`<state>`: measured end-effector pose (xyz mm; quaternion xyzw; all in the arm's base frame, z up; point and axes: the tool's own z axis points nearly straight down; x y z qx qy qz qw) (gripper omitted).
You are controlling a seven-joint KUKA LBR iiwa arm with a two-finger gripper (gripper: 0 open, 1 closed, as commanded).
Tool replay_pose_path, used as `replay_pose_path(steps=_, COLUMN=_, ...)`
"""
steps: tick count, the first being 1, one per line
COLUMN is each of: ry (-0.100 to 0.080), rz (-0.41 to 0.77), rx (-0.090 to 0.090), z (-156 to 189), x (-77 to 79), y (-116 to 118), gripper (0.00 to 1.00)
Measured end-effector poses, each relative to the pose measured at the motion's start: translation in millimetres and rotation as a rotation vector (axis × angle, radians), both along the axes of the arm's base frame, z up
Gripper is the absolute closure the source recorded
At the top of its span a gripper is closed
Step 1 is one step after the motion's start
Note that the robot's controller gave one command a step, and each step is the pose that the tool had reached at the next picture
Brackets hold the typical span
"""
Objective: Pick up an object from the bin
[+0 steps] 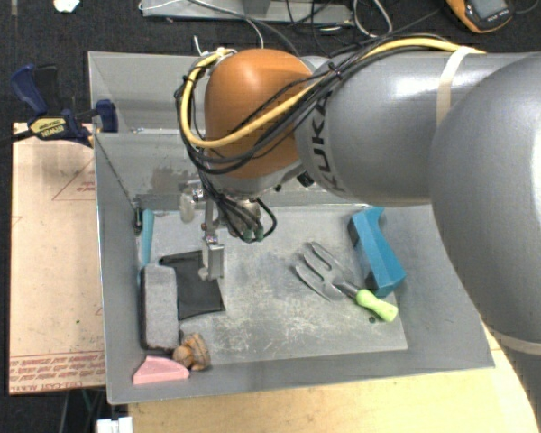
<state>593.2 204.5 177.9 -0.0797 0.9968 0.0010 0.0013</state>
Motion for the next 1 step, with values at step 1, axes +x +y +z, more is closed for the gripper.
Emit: replay_pose_path(steps=1, ry=-0.005, rz=0.377, rx=0.0, z=-17.5, x=-17.2, y=4.5, gripper=0.0)
